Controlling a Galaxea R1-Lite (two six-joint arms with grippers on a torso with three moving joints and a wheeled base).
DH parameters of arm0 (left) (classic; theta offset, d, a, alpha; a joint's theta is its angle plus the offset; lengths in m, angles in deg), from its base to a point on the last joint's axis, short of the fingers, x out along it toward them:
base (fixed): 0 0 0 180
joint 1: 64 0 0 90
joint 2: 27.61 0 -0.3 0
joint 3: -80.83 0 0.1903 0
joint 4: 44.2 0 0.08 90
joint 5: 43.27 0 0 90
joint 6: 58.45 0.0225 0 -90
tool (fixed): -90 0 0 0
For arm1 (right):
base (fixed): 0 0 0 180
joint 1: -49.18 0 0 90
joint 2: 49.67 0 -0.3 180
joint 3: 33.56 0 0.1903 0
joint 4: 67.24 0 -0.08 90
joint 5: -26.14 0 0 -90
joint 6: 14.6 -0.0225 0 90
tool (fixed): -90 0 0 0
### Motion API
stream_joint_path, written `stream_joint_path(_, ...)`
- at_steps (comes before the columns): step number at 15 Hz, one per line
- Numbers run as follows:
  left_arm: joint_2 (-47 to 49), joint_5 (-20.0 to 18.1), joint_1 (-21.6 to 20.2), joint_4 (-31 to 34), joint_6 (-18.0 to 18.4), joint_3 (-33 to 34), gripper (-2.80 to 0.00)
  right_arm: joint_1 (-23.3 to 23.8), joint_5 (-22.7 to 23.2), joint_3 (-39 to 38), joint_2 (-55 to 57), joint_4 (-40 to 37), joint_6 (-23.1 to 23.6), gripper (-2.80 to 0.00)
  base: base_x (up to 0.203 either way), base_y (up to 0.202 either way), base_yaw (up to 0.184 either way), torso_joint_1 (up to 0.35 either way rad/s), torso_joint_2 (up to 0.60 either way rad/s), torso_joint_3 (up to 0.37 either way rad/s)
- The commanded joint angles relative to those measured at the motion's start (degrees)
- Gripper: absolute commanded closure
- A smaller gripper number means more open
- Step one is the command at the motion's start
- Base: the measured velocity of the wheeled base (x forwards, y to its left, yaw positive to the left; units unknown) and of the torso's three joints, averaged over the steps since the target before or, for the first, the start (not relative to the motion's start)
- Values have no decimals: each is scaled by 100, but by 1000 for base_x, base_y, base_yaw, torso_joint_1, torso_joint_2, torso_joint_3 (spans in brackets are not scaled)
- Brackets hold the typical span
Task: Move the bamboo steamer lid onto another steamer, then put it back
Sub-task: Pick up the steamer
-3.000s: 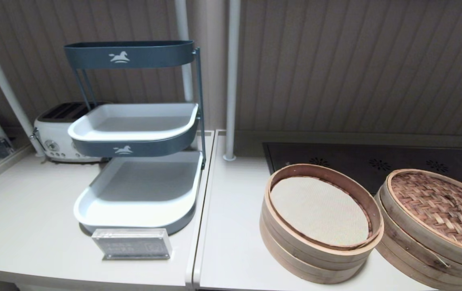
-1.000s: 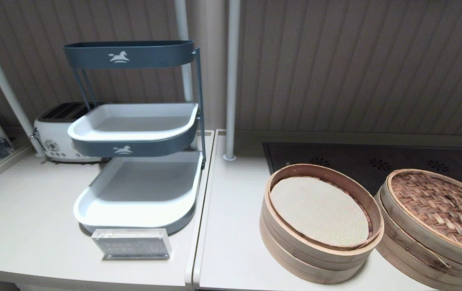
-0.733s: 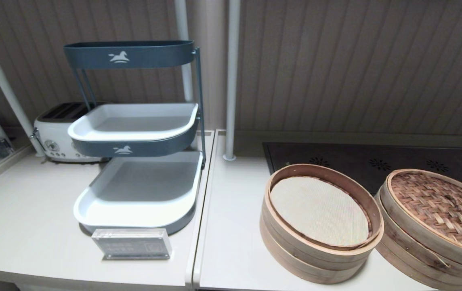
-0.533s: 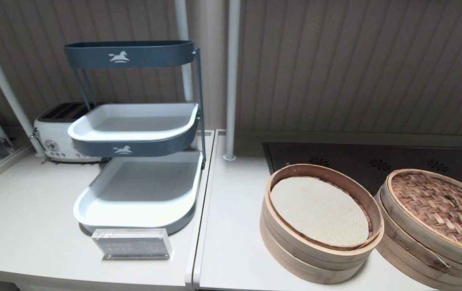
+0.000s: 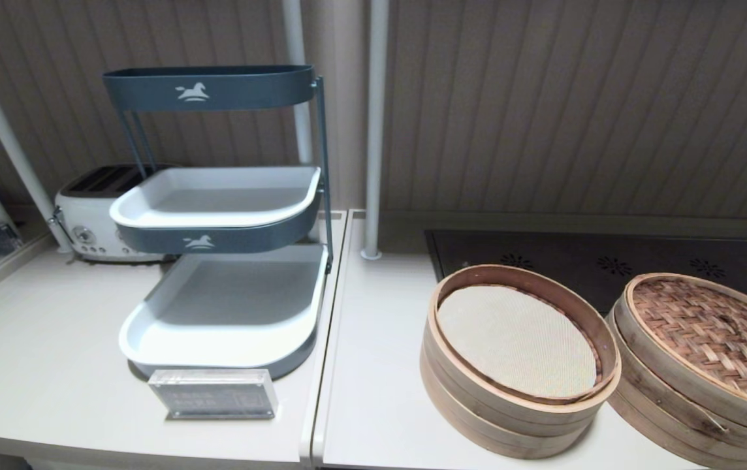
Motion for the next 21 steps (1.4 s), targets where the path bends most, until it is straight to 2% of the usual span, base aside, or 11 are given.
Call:
stream_joint_path(1,-20,-2,0,-3,0,158,0,-2,4,-141,-2,2,3,0,0,0,0,0,0,0)
stream_joint_path(21,-20,-2,0,-3,0,158,0,-2,-5,-132,-2,29,82,0,0,0,0,0,0,0)
